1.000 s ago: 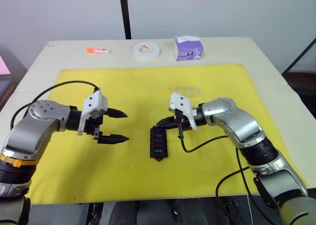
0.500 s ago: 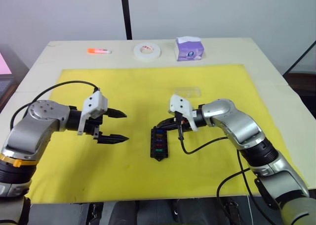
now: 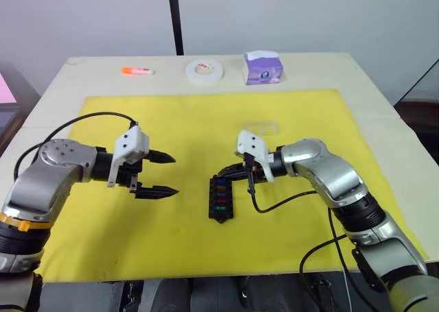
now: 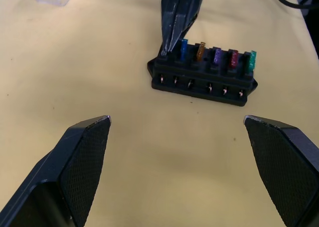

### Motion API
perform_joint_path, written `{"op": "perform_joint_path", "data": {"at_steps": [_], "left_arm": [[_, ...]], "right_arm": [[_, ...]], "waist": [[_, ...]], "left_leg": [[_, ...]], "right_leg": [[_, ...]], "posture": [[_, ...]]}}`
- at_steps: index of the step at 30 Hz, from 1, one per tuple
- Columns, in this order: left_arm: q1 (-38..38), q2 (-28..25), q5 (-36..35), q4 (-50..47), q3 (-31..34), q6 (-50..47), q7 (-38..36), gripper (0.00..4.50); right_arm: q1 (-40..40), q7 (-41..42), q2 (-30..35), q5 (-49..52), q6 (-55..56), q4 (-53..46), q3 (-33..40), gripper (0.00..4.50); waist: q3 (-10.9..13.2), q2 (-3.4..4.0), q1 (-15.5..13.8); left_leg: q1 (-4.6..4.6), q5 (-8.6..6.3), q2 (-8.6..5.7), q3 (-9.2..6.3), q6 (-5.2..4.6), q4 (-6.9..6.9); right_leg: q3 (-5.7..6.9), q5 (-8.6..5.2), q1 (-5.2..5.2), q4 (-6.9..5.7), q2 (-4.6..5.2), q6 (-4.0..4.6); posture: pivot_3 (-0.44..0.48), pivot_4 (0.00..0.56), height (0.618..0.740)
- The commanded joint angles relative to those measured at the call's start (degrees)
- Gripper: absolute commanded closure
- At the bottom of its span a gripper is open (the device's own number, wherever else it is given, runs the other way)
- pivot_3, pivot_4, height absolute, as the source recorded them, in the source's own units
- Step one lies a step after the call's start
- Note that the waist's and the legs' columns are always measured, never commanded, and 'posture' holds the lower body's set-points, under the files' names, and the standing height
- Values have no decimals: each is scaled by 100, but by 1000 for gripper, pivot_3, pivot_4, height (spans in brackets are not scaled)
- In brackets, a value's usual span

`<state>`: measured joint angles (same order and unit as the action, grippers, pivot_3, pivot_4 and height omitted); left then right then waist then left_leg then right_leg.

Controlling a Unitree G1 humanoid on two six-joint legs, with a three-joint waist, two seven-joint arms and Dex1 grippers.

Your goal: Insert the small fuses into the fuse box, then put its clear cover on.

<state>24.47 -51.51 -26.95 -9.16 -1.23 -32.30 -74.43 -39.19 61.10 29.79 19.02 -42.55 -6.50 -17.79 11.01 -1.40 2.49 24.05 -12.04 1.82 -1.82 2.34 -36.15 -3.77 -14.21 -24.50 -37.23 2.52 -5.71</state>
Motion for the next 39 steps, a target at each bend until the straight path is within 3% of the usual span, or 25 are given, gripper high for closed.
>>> {"op": "perform_joint_path", "data": {"at_steps": [1,4,7,10,13,18,24,25,33,39], "left_arm": [[44,-13,-299,294,585,-205,224,0],[37,-68,-407,683,1078,-277,495,0],[-188,-134,-222,1145,1582,1,864,0],[-504,-108,96,1745,2004,530,1343,0],[-793,-33,354,2750,2502,1248,1893,0],[-905,76,404,3532,2683,1765,2033,0],[-760,180,455,3799,2568,2116,2086,0],[-712,199,449,3775,2547,2130,2095,0],[-411,267,220,2788,2273,1517,2014,0],[-164,162,-465,1169,1587,295,1230,0]], "right_arm": [[-147,-244,-65,699,-130,-361,1132,4489],[-21,-558,60,1254,-466,-611,2044,4489],[485,-670,781,1434,-974,-770,2720,4489],[1233,-898,1413,1101,-708,-470,3313,4489],[1908,-1239,1906,727,-131,320,4195,3926],[2143,-1483,2097,547,447,993,4584,2294],[1890,-1548,2265,315,818,1471,4305,186],[1787,-1547,2289,289,823,1496,4220,49],[263,-1095,2522,87,667,1651,3067,49],[-1951,-383,1940,-1132,1604,3117,1196,49]], "waist": [[0,0,1],[1,0,-1],[0,-1,-38],[0,-1,-37],[0,-1,-40],[-1,-1,15],[0,-1,4],[-1,-1,3],[0,0,13],[2,2,36]], "left_leg": [[0,0,0,-1,0,0],[2,0,0,-3,0,1],[3,0,0,-3,0,3],[2,0,-3,1,0,4],[-1,0,-3,7,0,3],[-12,0,1,14,0,5],[-30,0,1,23,0,11],[-30,0,1,24,0,11],[-30,0,1,24,0,14],[-30,0,1,29,1,12]], "right_leg": [[0,2,0,0,0,-5],[1,6,-3,0,0,-12],[2,5,-1,3,3,-13],[1,-5,1,6,7,0],[-1,-5,1,6,9,3],[-4,0,0,3,6,10],[-12,2,12,4,8,12],[-12,2,12,4,8,12],[-15,2,10,3,7,10],[-17,3,6,3,7,10]], "posture": [[0,150,740],[0,150,740],[0,150,740],[0,150,740],[0,150,740],[0,150,740],[0,150,740],[0,150,740],[0,150,740],[0,150,740]]}}
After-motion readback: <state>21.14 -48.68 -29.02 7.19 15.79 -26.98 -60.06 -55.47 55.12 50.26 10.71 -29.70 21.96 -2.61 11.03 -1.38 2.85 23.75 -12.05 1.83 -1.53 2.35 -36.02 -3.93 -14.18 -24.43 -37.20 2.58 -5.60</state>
